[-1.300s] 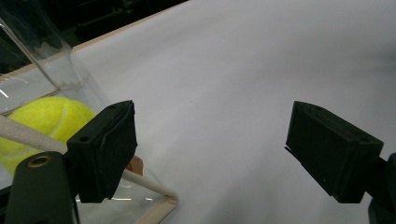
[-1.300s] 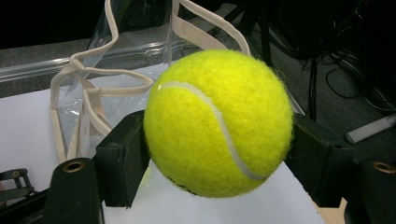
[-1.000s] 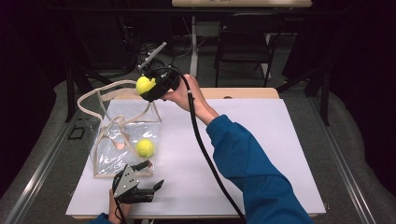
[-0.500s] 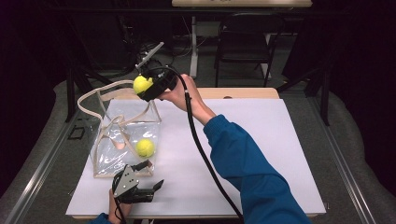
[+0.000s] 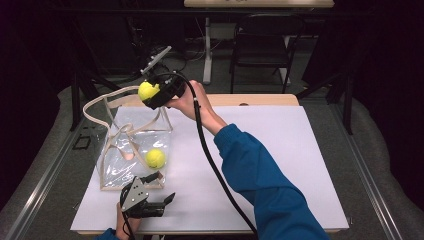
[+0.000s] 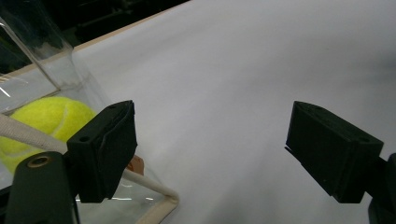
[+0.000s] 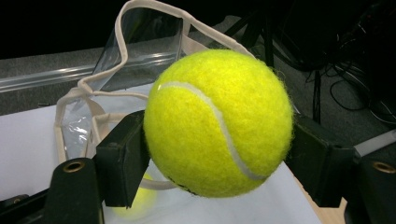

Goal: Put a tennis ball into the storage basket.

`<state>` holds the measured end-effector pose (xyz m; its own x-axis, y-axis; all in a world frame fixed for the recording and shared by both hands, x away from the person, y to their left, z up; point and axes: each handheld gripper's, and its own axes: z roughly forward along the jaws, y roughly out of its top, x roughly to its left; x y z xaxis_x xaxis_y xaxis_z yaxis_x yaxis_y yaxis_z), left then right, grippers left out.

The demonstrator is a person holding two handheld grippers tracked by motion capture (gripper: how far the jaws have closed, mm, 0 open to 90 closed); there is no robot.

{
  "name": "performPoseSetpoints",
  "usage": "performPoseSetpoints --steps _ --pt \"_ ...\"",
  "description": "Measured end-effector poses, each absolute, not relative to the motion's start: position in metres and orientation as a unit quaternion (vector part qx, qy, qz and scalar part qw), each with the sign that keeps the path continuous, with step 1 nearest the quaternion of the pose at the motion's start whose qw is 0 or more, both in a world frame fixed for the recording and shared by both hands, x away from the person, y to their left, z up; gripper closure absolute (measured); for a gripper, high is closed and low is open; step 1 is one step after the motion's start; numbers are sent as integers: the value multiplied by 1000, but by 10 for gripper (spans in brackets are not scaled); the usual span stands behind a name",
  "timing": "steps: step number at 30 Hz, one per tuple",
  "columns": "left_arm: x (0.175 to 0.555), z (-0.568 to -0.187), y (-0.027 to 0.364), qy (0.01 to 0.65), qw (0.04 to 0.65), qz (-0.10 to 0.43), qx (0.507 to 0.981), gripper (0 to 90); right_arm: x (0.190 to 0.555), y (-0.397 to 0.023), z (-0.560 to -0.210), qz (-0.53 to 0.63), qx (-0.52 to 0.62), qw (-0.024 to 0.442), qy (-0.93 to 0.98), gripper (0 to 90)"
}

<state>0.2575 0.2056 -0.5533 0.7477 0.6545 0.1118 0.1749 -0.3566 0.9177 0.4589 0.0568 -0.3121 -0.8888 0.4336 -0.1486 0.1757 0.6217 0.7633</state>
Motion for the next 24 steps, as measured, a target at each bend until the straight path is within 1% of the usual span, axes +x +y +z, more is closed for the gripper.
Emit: performPoseSetpoints --steps 24 --pt "258 -553 206 263 503 239 788 159 457 69 -318 405 168 166 883 265"
